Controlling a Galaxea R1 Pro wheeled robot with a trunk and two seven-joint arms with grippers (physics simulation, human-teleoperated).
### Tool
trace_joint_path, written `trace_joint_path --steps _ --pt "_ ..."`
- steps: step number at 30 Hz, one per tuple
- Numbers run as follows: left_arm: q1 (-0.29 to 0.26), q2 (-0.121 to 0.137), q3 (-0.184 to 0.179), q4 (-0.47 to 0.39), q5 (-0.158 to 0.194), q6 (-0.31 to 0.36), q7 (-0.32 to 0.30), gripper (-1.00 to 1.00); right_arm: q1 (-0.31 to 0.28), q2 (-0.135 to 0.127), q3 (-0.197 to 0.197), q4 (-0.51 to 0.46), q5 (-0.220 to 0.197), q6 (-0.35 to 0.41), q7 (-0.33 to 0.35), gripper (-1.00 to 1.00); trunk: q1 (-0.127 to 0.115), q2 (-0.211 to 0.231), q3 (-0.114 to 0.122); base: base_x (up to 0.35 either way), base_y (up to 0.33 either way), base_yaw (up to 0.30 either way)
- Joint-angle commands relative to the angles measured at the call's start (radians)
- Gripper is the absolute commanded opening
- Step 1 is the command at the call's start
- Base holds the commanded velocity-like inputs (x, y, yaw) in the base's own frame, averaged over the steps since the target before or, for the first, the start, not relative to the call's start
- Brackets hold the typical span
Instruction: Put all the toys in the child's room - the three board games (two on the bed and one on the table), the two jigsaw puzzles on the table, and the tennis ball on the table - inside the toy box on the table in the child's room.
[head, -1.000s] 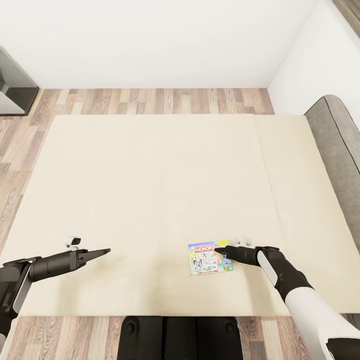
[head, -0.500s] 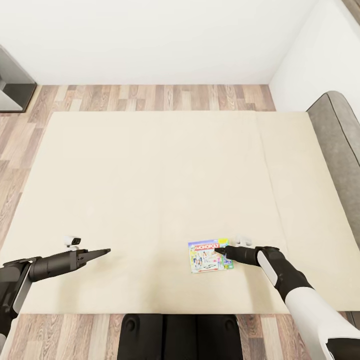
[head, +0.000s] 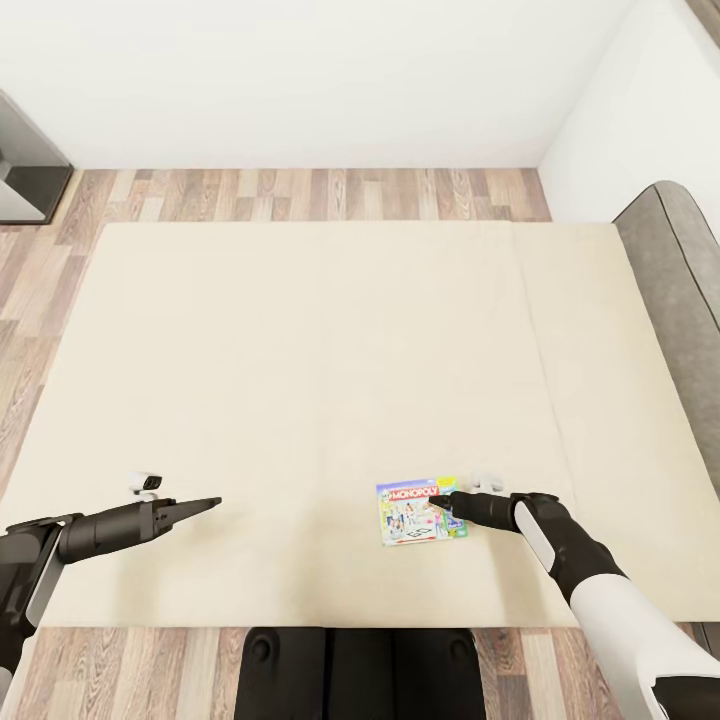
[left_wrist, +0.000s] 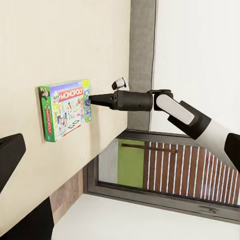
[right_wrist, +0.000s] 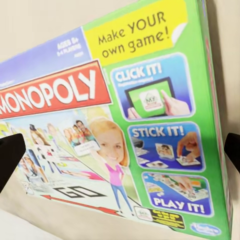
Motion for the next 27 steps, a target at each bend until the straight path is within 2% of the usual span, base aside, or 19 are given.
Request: trace_joint_path --steps 1,27 --pt "0.000 0.000 0.000 0.000 -0.001 0.011 -0.004 1.00 0.000 -0.001 0.004 -0.001 -0.004 0.004 0.000 1.00 0.001 -0.002 -0.001 0.000 0.000 0.000" --pt "0.000 0.000 0.003 0.000 0.000 0.011 -0.004 1.00 0.000 -0.001 0.003 -0.008 -0.004 0.005 0.002 1.00 0.001 -0.002 -0.001 0.000 0.000 0.000"
